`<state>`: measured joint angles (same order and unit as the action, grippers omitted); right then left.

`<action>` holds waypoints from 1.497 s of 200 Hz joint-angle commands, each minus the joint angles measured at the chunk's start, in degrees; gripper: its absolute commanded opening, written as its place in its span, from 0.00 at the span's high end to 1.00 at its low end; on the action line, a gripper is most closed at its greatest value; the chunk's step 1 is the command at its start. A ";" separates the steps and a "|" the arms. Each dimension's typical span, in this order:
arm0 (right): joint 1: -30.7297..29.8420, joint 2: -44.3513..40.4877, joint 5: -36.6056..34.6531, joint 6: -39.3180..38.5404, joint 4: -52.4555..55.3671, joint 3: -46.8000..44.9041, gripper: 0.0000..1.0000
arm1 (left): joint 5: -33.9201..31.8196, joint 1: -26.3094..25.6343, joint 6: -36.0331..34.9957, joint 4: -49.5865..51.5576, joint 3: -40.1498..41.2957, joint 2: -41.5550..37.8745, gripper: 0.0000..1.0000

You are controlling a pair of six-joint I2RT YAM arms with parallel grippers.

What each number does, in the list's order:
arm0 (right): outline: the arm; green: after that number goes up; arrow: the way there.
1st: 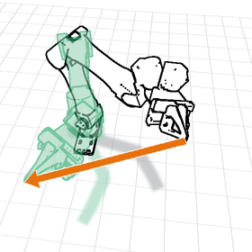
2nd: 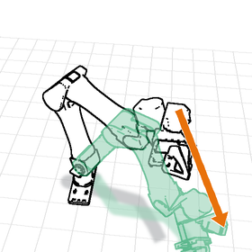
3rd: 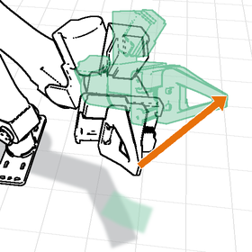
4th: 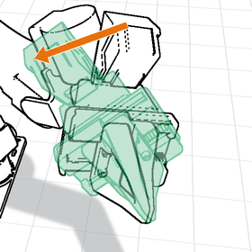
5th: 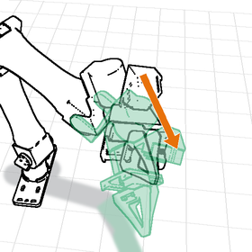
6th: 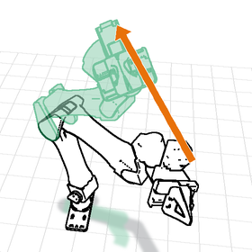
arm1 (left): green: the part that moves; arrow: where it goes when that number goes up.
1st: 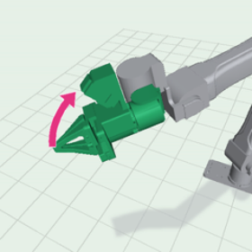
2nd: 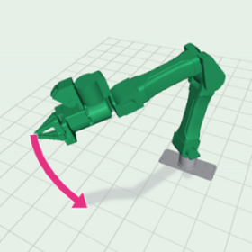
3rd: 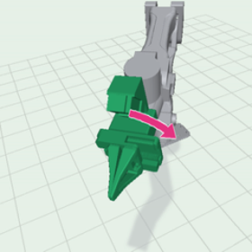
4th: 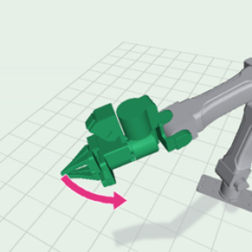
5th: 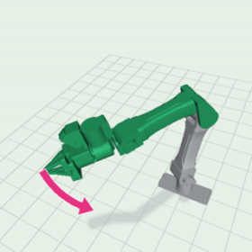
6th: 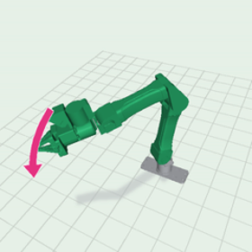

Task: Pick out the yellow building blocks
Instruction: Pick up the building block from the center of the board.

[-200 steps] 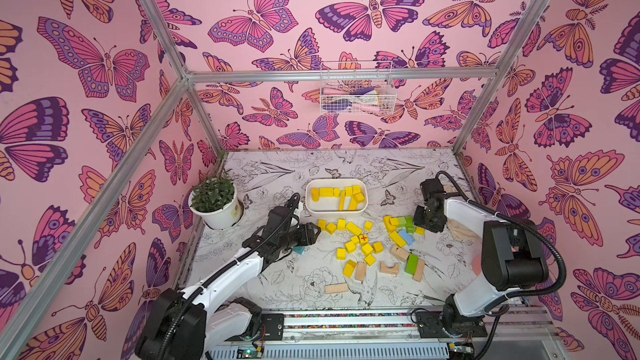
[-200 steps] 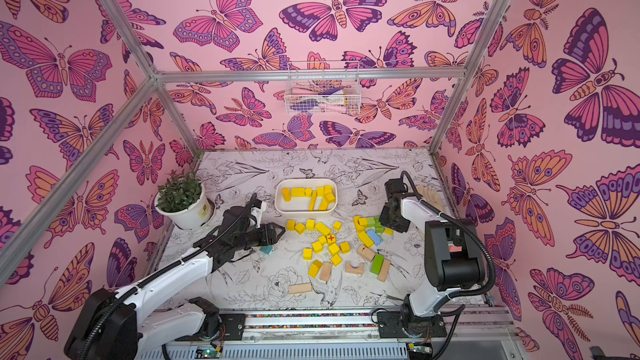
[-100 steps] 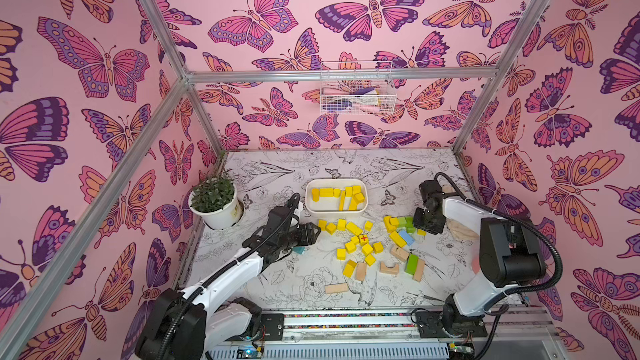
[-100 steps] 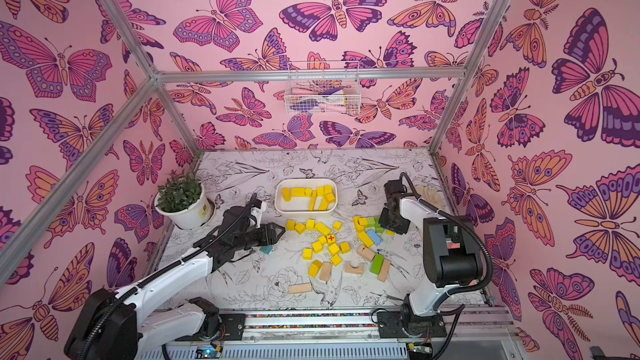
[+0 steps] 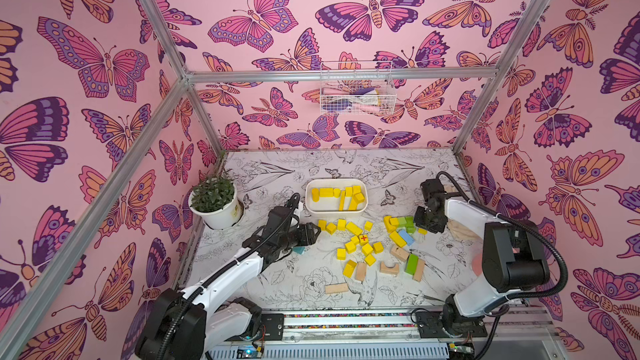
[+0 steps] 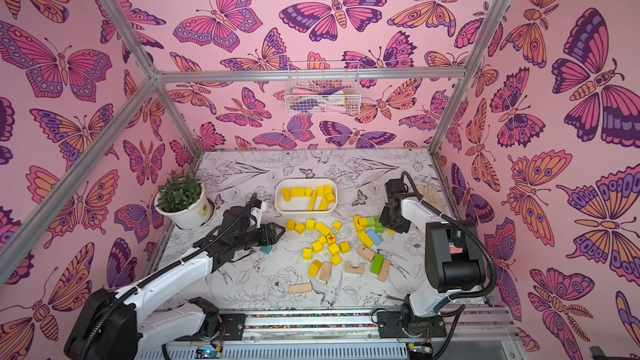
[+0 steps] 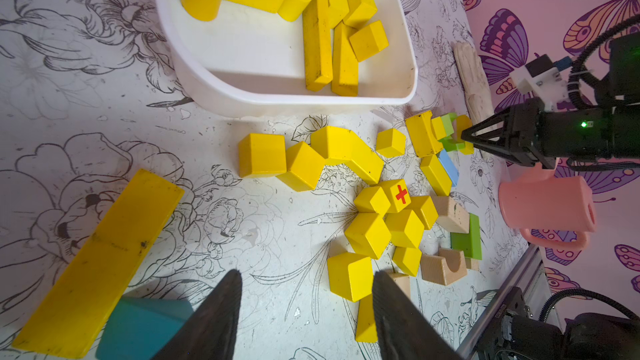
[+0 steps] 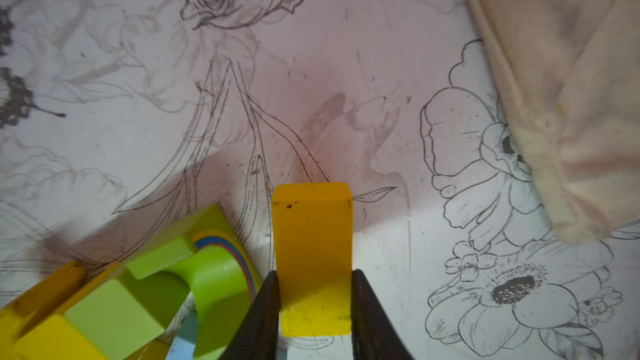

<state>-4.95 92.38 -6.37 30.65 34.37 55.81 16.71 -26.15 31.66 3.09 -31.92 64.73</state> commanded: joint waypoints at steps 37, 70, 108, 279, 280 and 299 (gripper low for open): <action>-0.38 -6.91 4.29 0.14 3.51 2.64 0.72 | -0.20 0.49 0.25 0.77 0.72 -0.58 0.39; -4.28 -7.31 5.01 0.69 4.74 5.97 0.73 | -0.21 0.49 0.27 0.77 0.89 -1.01 0.39; -12.10 -4.94 3.32 1.47 6.45 12.50 0.73 | -0.27 0.58 0.24 0.78 1.25 -1.62 0.39; -30.46 23.29 4.17 5.07 9.22 40.98 0.73 | 0.58 1.54 0.47 0.42 2.13 -2.85 0.39; -30.51 23.42 4.21 5.05 9.22 41.01 0.73 | 0.59 1.54 0.49 0.42 2.13 -2.85 0.39; -30.82 24.72 4.19 5.19 9.31 41.98 0.73 | 0.69 1.63 0.45 0.27 2.21 -2.94 0.39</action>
<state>-34.92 115.52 -2.76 34.57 43.07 95.39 16.78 -25.04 32.05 3.11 -31.14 62.98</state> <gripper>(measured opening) 0.323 0.614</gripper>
